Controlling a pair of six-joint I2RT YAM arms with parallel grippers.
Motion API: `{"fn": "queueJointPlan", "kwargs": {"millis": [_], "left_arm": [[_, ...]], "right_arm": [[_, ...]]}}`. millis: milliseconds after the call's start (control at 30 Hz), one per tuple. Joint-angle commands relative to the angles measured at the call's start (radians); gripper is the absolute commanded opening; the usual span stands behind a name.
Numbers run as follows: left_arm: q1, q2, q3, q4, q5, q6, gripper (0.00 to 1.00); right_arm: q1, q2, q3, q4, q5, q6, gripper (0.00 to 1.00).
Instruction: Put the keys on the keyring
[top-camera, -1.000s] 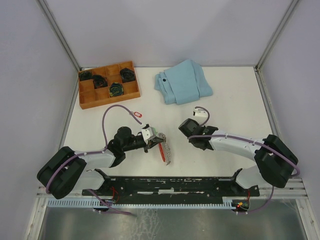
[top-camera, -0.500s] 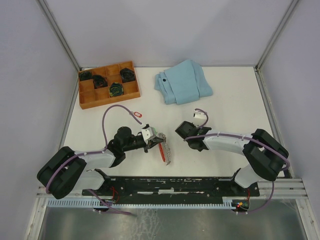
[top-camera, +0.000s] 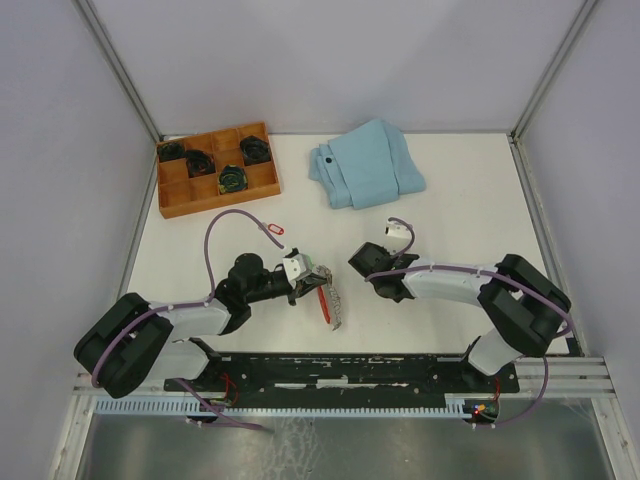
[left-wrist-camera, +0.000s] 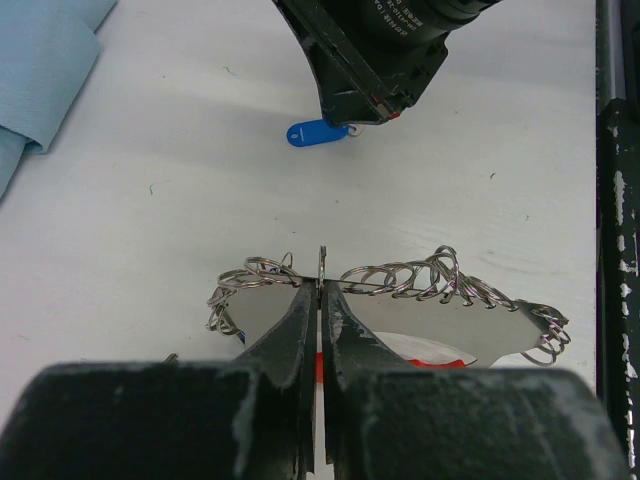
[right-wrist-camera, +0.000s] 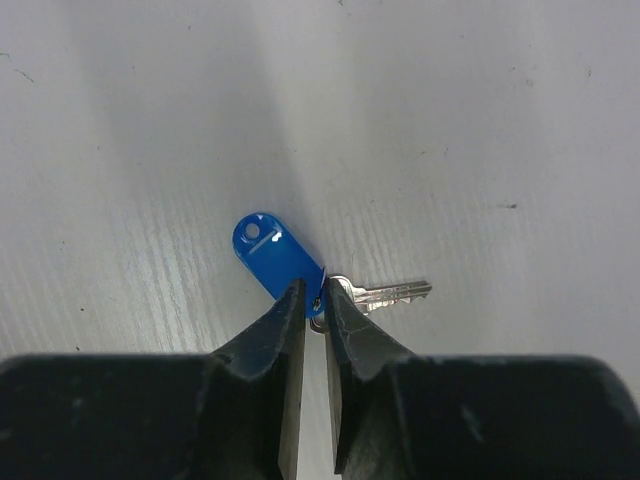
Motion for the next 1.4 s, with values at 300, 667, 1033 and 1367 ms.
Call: {"fn": "queueJointPlan", "kwargs": {"millis": [300, 667, 1033, 1367], "left_arm": [[0.005, -0.011, 0.022, 0.072, 0.029, 0.006, 0.03], [0.005, -0.010, 0.022, 0.070, 0.029, 0.008, 0.03], [0.005, -0.025, 0.035, 0.035, 0.038, 0.029, 0.03], [0.004, 0.033, 0.080, 0.043, 0.106, 0.064, 0.03]], "right_arm": [[0.004, 0.025, 0.028, -0.009, 0.022, 0.035, 0.15], [0.005, -0.021, 0.015, -0.023, 0.012, 0.004, 0.03], [0.005, -0.235, 0.010, 0.047, -0.223, -0.602, 0.01], [-0.008, -0.511, -0.007, 0.011, -0.730, -1.080, 0.01]]}}
